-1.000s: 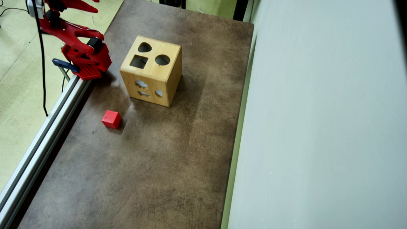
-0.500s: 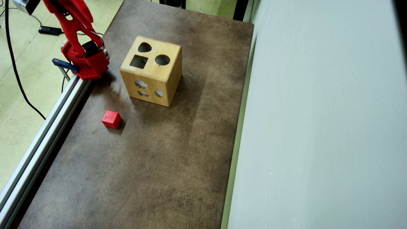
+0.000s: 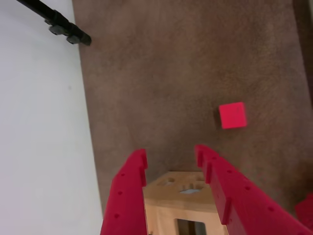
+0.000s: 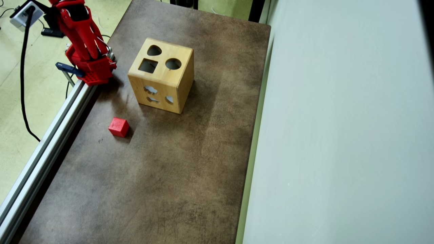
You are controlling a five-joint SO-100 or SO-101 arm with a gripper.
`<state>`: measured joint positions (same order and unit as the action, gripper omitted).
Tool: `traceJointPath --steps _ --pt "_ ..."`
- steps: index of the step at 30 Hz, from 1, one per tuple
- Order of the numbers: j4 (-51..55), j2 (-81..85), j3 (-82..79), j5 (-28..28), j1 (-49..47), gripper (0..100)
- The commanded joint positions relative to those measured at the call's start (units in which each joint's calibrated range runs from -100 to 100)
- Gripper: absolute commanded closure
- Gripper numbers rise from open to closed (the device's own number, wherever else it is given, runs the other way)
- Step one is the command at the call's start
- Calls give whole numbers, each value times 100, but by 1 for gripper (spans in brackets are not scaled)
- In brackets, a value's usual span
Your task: Pick and place the red cube on the square hole
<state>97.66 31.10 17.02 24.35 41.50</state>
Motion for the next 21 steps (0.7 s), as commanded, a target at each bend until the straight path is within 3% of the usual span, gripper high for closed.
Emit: traceJointPath --steps 1,9,14,21 --pt "1 -388 51 278 47 84" --pt "9 -1068 -38 611 40 84" --pt "17 -974 -978 840 40 84" --pt "17 -974 -1371 816 10 84"
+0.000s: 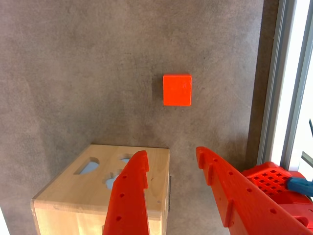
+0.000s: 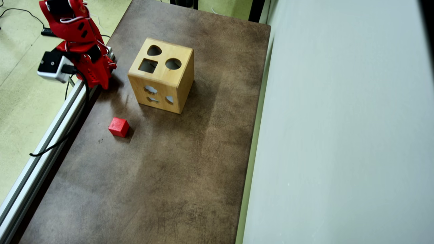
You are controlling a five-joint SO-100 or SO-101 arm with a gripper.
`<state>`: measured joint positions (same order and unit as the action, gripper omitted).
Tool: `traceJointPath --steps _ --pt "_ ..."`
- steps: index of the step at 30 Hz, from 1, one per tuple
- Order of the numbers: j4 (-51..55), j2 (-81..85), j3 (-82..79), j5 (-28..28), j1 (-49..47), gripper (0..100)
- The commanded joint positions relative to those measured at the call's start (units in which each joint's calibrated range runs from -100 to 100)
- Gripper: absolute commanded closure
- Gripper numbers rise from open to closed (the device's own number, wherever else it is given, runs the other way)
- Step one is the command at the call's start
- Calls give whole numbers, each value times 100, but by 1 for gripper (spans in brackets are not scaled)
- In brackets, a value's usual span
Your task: Pick and place the red cube on the square hole
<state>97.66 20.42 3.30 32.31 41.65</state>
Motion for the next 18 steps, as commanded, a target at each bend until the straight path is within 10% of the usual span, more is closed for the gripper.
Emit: traceJointPath --steps 1,18 --pt "17 94 1 20 -4 84" --pt "25 127 -17 -5 26 84"
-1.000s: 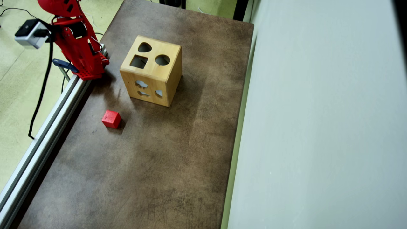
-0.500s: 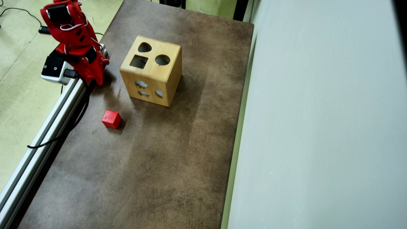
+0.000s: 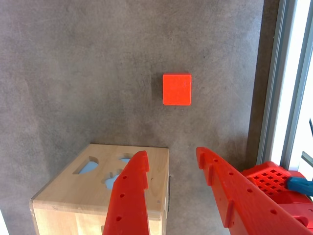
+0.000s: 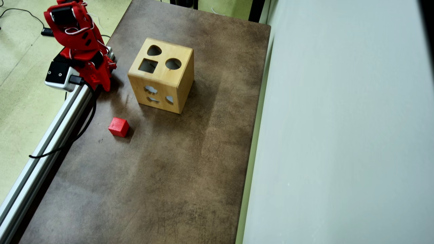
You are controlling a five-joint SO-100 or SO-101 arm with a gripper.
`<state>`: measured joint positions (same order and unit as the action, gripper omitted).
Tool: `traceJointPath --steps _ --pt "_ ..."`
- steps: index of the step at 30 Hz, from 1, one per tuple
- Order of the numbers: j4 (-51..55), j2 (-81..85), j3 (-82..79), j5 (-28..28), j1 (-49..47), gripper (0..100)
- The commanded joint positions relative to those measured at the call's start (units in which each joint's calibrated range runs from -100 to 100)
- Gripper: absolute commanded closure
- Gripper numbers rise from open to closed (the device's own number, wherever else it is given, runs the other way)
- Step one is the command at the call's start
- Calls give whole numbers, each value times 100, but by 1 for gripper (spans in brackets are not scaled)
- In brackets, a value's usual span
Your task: Pick and place the red cube on the square hole
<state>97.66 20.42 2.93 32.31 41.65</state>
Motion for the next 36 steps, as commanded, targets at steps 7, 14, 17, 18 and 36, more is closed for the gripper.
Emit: traceJointPath --steps 7,14,17,18,36 --pt "25 110 11 -5 18 82" --pt "25 102 -7 10 18 59" --pt "25 119 -320 10 18 49" --pt "25 161 -481 10 18 47" --pt "-72 110 -1054 54 -56 43"
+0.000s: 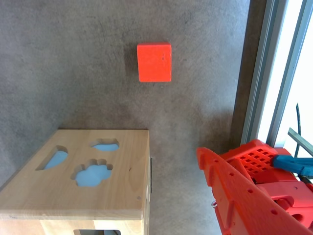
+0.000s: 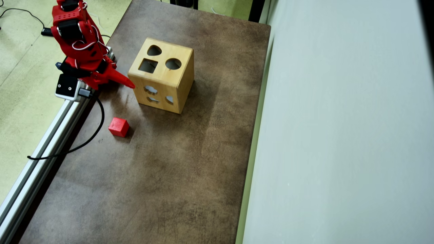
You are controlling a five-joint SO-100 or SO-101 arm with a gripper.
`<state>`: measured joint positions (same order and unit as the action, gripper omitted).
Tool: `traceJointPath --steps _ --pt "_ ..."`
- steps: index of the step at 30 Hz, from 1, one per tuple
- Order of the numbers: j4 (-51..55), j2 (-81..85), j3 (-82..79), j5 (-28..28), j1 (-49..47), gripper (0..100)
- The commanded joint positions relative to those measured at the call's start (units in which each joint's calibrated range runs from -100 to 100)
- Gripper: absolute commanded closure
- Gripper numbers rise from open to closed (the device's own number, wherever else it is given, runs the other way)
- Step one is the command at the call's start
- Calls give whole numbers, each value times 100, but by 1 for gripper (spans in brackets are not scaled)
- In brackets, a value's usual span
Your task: Pick and place the red cube on the square hole
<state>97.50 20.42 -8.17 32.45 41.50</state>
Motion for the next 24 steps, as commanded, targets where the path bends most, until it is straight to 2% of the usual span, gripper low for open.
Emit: traceJointPath --steps 1,6,14,24 --pt "-55 102 57 39 -42 43" --pt "-63 94 48 98 -49 43" --pt "-55 77 30 640 -42 43" --pt "-63 -747 30 664 -42 43"
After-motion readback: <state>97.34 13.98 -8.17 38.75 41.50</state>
